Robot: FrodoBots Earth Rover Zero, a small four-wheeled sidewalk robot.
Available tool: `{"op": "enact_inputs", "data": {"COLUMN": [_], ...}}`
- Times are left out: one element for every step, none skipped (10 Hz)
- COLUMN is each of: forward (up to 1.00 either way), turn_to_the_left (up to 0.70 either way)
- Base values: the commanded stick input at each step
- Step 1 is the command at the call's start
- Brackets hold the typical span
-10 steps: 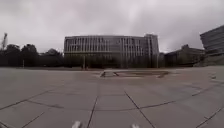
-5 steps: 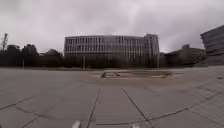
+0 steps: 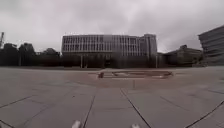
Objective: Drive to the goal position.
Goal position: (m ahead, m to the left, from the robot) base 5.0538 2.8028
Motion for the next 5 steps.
{"op": "enact_inputs", "data": {"forward": [0.70, 0.70, 0.70, 0.70, 0.70], "turn_to_the_left": [0.00, 0.00, 0.00, 0.00, 0.00]}}
